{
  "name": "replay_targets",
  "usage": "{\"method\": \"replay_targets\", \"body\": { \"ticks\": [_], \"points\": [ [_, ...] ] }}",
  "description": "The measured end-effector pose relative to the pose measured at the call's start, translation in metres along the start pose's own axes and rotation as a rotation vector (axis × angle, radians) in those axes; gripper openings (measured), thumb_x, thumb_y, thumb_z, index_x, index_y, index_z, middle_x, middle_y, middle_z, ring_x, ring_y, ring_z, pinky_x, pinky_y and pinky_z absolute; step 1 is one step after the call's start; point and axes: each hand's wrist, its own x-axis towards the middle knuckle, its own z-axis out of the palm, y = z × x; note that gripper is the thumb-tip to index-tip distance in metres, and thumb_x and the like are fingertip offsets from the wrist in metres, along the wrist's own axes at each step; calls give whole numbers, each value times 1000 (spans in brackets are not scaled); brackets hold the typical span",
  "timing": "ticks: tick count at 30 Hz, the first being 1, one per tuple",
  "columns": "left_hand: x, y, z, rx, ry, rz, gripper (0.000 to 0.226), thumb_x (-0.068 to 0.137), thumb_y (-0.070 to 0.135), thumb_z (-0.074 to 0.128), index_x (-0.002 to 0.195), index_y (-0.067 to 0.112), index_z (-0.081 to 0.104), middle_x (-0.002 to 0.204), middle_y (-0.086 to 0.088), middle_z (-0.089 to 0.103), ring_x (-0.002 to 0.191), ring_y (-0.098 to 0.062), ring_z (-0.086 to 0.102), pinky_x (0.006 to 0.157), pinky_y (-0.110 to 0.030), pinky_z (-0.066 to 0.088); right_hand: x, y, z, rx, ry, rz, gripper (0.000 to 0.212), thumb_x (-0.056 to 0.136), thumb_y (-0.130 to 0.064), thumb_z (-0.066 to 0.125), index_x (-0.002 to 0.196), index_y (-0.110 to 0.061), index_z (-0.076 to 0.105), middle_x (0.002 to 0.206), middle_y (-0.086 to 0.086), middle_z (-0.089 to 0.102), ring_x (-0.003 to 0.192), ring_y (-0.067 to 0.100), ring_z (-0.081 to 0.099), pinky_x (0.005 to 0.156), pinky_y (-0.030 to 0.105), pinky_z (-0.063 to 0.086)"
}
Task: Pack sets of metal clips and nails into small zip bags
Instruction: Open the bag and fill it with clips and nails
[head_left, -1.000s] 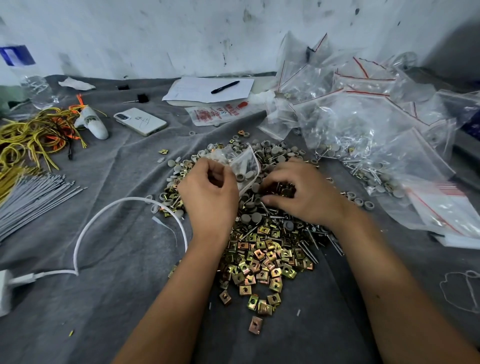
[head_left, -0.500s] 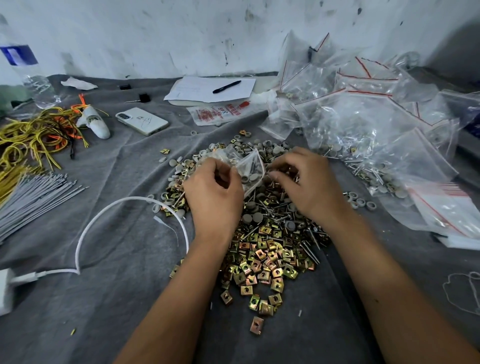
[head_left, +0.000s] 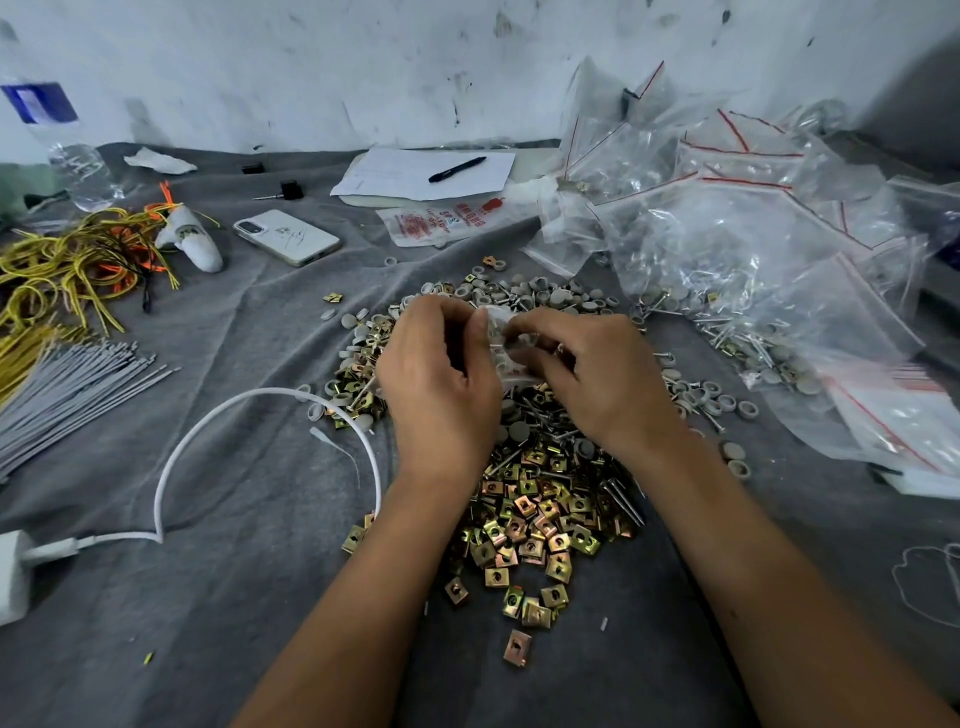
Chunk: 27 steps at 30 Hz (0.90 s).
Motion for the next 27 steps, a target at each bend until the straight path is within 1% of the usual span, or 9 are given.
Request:
{"method": "replay_targets", "body": {
  "ticks": [3,5,10,14,18,20,22,25,27],
  "points": [
    [-1,0,0,24,23,23,9,97,4,66,89,1,64,80,-6,63,70,-16,55,63,-21,42,2,-3,2,64,40,-29,32,94,-22,73,126,-22,72,109,-4,77,93,7,72,87,27,58],
    [0,-3,-1,45,12,1,9,97,4,66,89,1,64,80,-5,63,70,-14,54,64,-23,41,2,-2,3,95,34,-40,42,92,-15,74,133,-21,67,113,-3,76,101,5,70,94,21,54],
    [1,-6,0,72,-28,-97,10,97,9,66,87,6,63,80,-1,62,69,-15,54,63,-32,45,1,1,0,230,55,-39,43,95,-8,69,137,-18,64,123,-5,73,116,0,66,101,29,55],
    [2,-8,0,67,-20,-177,10,97,13,65,87,9,64,79,1,62,70,-16,55,64,-36,48,1,5,-4,244,138,-4,34,94,-5,71,126,-14,70,115,-6,75,109,-2,68,91,27,59],
    [2,-8,-1,57,-21,-230,9,96,15,65,87,11,64,78,2,62,71,-15,55,65,-32,46,-1,7,-6,180,150,5,18,89,-12,78,107,-13,75,97,-7,75,90,-1,71,81,21,59],
    [2,-9,0,41,-7,-265,9,96,15,66,87,11,64,78,2,64,71,-16,57,66,-33,46,-2,7,-10,170,21,14,15,87,-28,80,97,-18,76,87,-10,73,80,2,69,72,23,59],
    [3,-9,-1,21,15,-294,10,96,17,66,87,12,64,77,3,64,70,-14,58,66,-32,46,-3,6,-12,97,-205,8,27,81,-50,78,91,-25,76,84,-13,70,79,4,65,72,33,57],
    [3,-9,-1,18,34,-315,10,95,18,65,87,12,64,76,4,64,70,-14,59,67,-34,48,-1,5,-9,-39,-460,21,52,72,-71,71,104,-29,73,102,-9,64,99,12,59,87,39,51],
    [3,-9,-1,12,28,-314,9,95,18,65,87,13,64,76,5,64,70,-13,60,67,-34,50,0,5,-8,-53,-504,34,59,74,-71,68,113,-27,72,114,-5,61,111,15,57,95,41,49]
  ]
}}
